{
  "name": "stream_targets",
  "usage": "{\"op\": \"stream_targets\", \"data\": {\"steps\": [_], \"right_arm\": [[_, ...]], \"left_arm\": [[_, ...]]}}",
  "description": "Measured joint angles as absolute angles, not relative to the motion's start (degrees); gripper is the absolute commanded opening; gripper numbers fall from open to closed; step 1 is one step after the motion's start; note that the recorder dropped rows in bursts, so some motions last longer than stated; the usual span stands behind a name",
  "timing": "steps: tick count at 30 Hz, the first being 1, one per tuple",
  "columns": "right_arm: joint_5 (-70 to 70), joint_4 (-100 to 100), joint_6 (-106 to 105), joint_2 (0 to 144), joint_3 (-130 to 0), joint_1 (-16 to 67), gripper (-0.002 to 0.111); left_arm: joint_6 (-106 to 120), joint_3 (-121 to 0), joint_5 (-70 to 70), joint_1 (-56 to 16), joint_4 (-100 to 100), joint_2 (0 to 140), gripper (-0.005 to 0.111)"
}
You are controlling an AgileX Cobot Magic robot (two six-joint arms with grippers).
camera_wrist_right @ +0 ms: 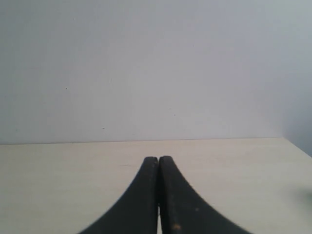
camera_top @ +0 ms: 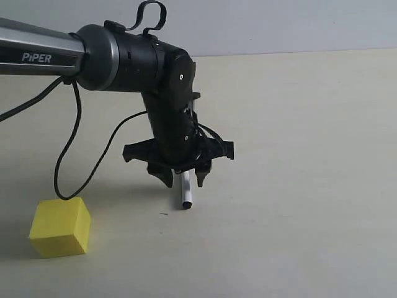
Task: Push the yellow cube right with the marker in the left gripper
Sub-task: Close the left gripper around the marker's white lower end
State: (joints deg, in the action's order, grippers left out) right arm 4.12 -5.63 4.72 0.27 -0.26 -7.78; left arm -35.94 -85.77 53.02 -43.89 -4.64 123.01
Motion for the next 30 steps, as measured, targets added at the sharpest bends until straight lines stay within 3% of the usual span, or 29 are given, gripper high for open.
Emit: {"op": "stream_targets", "data": {"steps": [30], "right_arm": [[4.1,-5.6,4.7,0.3,-0.3,-7.8,0.000]], "left_arm": [[-36.0,-85.8,53.6,-43.9,-4.6,123.0,0.053]]}}
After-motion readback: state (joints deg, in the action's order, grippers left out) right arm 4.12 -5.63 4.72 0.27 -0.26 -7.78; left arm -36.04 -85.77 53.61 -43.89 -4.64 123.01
